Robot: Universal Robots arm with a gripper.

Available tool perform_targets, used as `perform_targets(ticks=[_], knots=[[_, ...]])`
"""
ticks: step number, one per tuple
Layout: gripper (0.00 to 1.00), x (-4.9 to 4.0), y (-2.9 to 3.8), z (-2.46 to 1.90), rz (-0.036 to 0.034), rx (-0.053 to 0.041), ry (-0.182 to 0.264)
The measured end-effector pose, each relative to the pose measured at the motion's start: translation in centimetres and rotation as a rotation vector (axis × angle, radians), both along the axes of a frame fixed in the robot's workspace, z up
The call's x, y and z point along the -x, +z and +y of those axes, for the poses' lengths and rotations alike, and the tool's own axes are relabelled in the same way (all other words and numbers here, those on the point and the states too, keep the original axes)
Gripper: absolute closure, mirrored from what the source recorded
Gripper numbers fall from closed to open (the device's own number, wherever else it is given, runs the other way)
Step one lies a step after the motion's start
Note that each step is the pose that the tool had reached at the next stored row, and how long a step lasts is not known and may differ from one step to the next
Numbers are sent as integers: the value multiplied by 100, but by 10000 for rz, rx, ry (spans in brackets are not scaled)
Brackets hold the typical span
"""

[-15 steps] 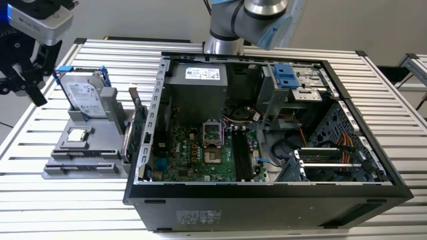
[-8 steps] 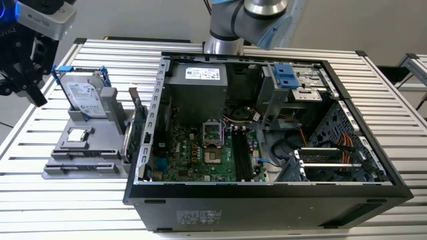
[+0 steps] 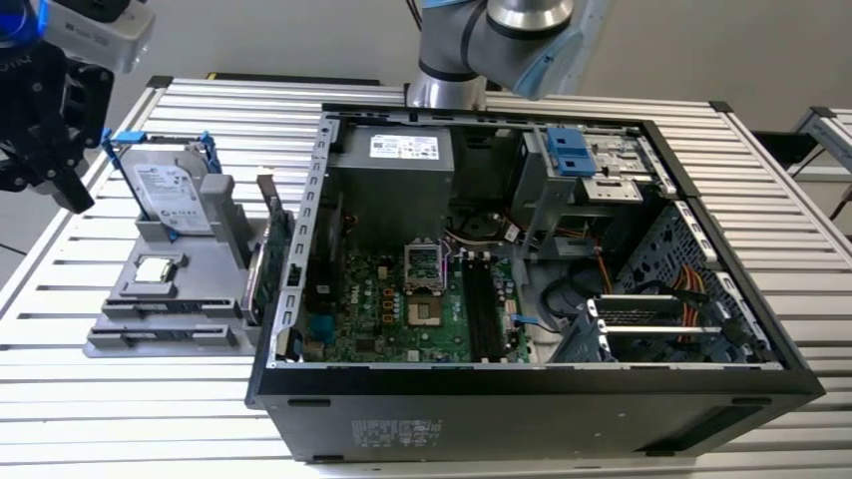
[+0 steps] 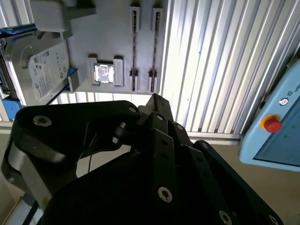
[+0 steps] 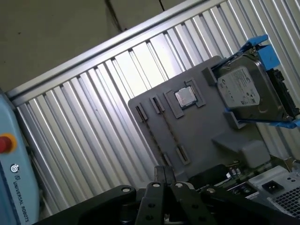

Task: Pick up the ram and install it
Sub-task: 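Pick up the ram and move it above insertion slot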

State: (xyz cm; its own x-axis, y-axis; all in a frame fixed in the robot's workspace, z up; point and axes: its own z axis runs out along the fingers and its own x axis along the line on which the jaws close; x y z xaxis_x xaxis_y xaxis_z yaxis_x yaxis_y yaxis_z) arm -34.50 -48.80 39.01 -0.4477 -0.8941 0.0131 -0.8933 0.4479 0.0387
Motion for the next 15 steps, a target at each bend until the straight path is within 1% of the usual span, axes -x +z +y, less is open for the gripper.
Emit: perform_targets(ticks=[4,15], knots=[[100,0,0,0,0,0,399],[100,1,0,0,-23,4,1708]])
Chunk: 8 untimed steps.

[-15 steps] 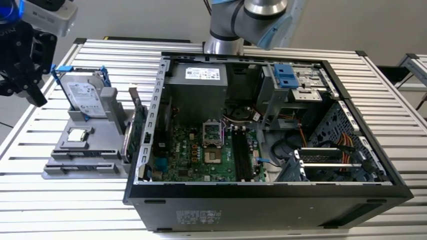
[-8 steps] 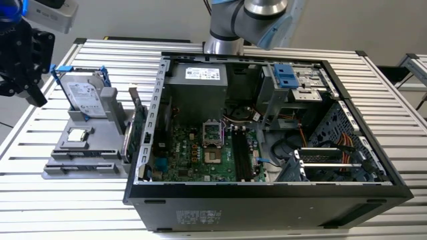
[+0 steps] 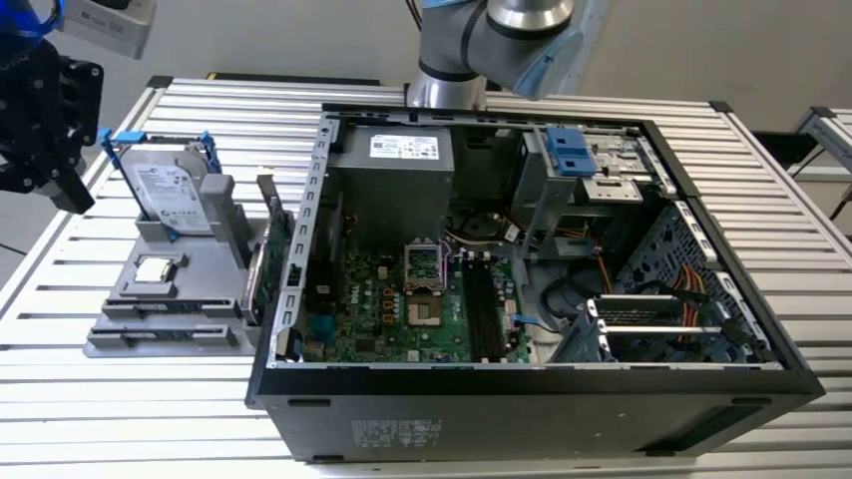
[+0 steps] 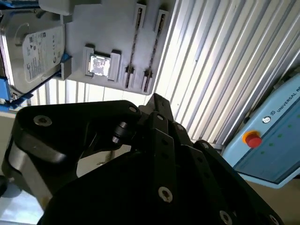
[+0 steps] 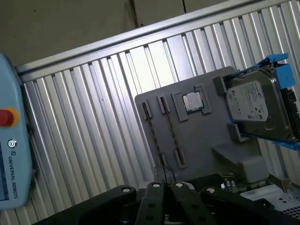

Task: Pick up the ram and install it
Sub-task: 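Pick up the ram and move it above insertion slot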

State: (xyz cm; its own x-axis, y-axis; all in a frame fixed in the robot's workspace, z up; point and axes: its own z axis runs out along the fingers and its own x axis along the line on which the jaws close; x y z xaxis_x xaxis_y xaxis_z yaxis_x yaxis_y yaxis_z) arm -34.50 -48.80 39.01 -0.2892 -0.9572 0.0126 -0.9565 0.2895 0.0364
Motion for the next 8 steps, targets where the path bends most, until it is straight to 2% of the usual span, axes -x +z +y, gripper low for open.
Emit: perform_targets(ticks=[8], knots=[[100,0,0,0,-31,0,938]])
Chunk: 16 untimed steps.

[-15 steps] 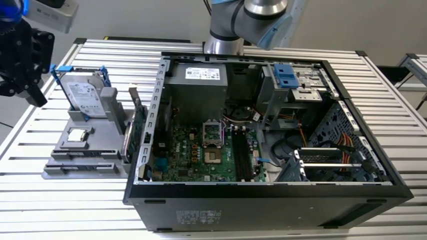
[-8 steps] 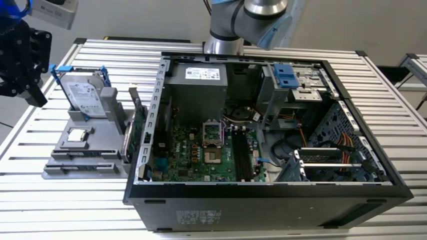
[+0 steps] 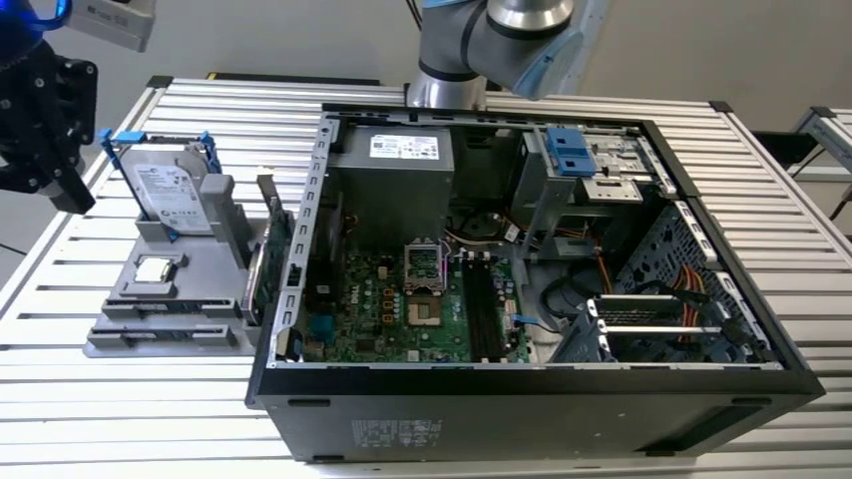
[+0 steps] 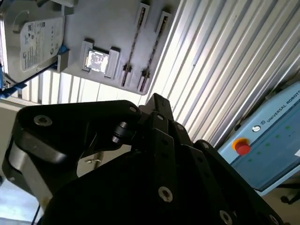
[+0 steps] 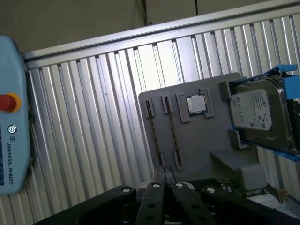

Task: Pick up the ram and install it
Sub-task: 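Pick up the ram and move it above insertion slot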

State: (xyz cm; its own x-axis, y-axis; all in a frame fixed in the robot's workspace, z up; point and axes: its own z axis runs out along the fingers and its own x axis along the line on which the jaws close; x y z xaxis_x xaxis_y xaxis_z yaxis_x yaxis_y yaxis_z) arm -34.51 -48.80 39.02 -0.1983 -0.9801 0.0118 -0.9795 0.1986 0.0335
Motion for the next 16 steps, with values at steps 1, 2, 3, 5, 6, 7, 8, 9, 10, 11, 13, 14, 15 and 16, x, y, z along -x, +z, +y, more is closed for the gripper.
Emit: perform_targets(ticks=[1,2,3,5,6,7,8,9,10,11,13,14,15,16], knots=[[100,0,0,0,-1,0,115],[100,0,0,0,-1,0,230],[100,0,-1,0,-1,0,345],[100,0,0,0,-1,0,570],[100,0,0,0,-1,0,687],[100,0,0,0,-1,-1,792],[100,0,0,0,-1,0,892],[100,0,0,0,-1,0,984],[100,0,0,0,-1,0,1076],[100,0,0,0,-1,0,1160],[100,0,0,0,-1,-1,1337],[100,1,0,0,-1,0,1424],[100,0,0,0,-1,0,1513],[100,0,0,0,-1,0,1601]])
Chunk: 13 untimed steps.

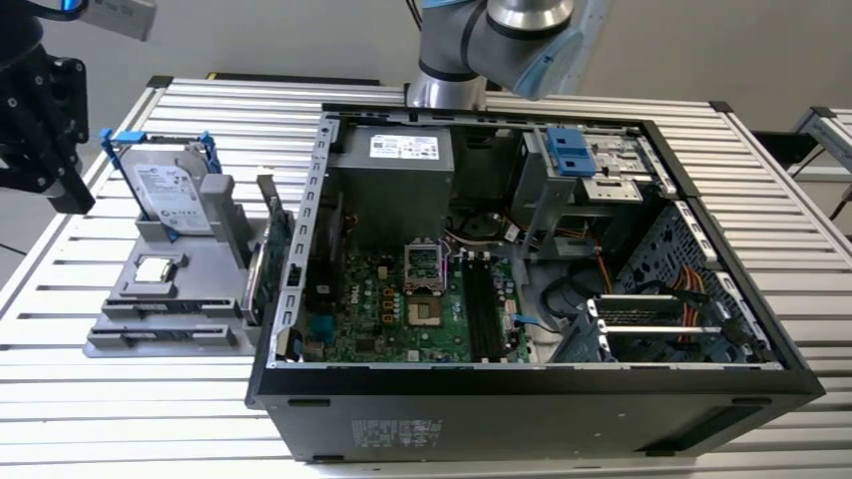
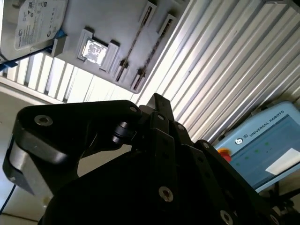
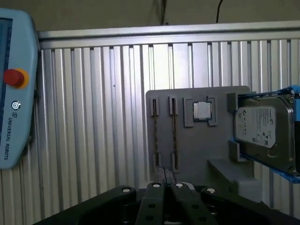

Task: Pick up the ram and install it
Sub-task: 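Pick up the ram and move it above insertion slot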

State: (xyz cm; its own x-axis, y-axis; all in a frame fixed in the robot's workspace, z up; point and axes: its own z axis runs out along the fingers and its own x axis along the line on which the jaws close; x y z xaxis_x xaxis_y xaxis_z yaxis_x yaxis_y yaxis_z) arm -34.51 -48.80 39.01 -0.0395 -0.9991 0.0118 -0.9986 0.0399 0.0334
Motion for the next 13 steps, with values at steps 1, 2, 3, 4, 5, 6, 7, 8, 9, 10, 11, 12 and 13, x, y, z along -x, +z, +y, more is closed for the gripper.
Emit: perform_targets(ticks=[1,2,3,4,5,6,7,8,9,10,11,12,13], knots=[[100,0,0,0,1,0,91],[100,0,0,0,0,0,172],[100,0,0,0,0,-1,257],[100,0,0,0,0,0,347],[100,0,0,0,0,0,434],[100,0,0,0,-1,-1,512],[100,0,0,0,-1,-1,599],[100,0,0,0,1,0,682],[100,0,0,0,0,0,757],[100,0,0,0,0,0,830],[100,0,0,0,0,0,902],[100,0,0,0,0,0,971],[100,0,0,0,0,0,1027]])
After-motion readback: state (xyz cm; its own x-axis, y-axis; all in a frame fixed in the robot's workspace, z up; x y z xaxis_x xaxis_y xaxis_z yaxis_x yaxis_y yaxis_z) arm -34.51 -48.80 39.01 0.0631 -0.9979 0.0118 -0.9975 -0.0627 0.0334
